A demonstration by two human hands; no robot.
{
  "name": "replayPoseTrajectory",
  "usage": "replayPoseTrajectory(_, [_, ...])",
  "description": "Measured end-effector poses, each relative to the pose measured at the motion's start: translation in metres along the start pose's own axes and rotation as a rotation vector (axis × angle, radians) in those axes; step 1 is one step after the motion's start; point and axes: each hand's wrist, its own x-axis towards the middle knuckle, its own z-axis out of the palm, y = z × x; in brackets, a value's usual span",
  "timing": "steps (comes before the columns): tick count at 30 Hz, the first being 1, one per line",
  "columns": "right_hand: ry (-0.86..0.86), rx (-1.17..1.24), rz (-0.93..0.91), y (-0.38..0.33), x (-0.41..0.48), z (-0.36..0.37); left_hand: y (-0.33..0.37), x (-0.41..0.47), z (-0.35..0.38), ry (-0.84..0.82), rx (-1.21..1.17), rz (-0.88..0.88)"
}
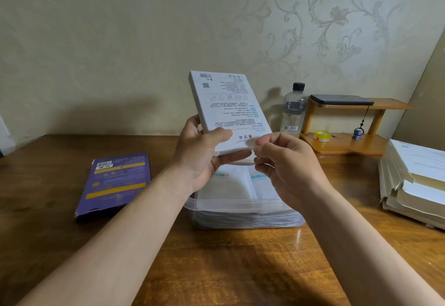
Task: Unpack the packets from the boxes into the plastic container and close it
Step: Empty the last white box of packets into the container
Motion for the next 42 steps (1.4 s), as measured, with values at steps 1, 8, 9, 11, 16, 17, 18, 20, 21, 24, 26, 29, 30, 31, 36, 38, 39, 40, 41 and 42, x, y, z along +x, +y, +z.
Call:
replayPoseTrajectory(1, [-0.008,0.004,-0.005,0.0005,-0.0004,-0.0002,0.0005,-0.0002,0.0004,0.0,-0.008,0.0])
replayPoseTrajectory(8, [-0.111,0.044,-0.031,0.002,-0.0001,-0.0015,0.0017,0.0004,0.0001,0.023,-0.038,-0.01])
replayPoseTrajectory(9, [-0.129,0.06,-0.035,0.0022,0.0,-0.0022,0.002,0.0005,0.0001,0.026,-0.046,-0.013])
replayPoseTrajectory(11, [-0.164,0.095,-0.044,0.0036,0.0004,-0.0039,0.0026,0.0006,0.0001,0.033,-0.066,-0.016])
replayPoseTrajectory(16, [-0.23,0.118,-0.075,0.0059,0.0007,-0.0064,0.0032,0.0003,0.0013,0.051,-0.085,-0.005])
replayPoseTrajectory(17, [-0.236,0.118,-0.08,0.0062,0.0008,-0.0068,0.0031,-0.0001,0.0018,0.055,-0.079,0.002])
replayPoseTrajectory(18, [-0.242,0.122,-0.085,0.0067,0.0008,-0.0072,0.003,-0.0004,0.0023,0.059,-0.071,0.009])
replayPoseTrajectory(20, [-0.256,0.13,-0.091,0.0067,0.0006,-0.0082,0.0026,-0.0006,0.0031,0.066,-0.059,0.021])
replayPoseTrajectory(21, [-0.264,0.13,-0.095,0.0068,0.0008,-0.0088,0.0027,-0.0007,0.0032,0.068,-0.055,0.025])
replayPoseTrajectory(24, [-0.27,0.118,-0.097,0.007,0.0007,-0.0092,0.0028,-0.0008,0.0033,0.071,-0.048,0.031])
replayPoseTrajectory(26, [-0.269,0.116,-0.094,0.0066,0.0001,-0.0091,0.0028,-0.0007,0.0033,0.067,-0.04,0.032])
replayPoseTrajectory(29, [-0.273,0.099,-0.089,0.0057,-0.0009,-0.0087,0.0028,-0.0003,0.0033,0.064,-0.032,0.039])
replayPoseTrajectory(30, [-0.275,0.093,-0.085,0.0054,-0.0011,-0.0085,0.0028,-0.0004,0.0034,0.062,-0.028,0.043])
replayPoseTrajectory(31, [-0.276,0.09,-0.08,0.0051,-0.0011,-0.0082,0.0029,-0.0004,0.0034,0.058,-0.024,0.044])
replayPoseTrajectory(36, [-0.304,0.078,-0.05,0.0027,-0.0032,-0.0089,0.0033,0.001,0.0012,0.071,-0.038,0.045])
replayPoseTrajectory(38, [-0.265,0.052,-0.04,0.0015,-0.0045,-0.0084,0.0045,0.0033,-0.0024,0.089,-0.066,0.05])
replayPoseTrajectory(39, [-0.223,0.042,-0.032,0.0009,-0.0046,-0.0077,0.0053,0.0039,-0.0039,0.093,-0.078,0.05])
replayPoseTrajectory(40, [-0.169,0.04,-0.019,0.0005,-0.0042,-0.0065,0.006,0.0041,-0.005,0.091,-0.086,0.047])
replayPoseTrajectory(41, [-0.11,0.048,0.004,-0.0002,-0.0033,-0.0054,0.0064,0.0038,-0.0053,0.081,-0.091,0.04])
replayPoseTrajectory(42, [-0.051,0.064,0.037,-0.0007,-0.0022,-0.0047,0.0066,0.0028,-0.0047,0.062,-0.09,0.033])
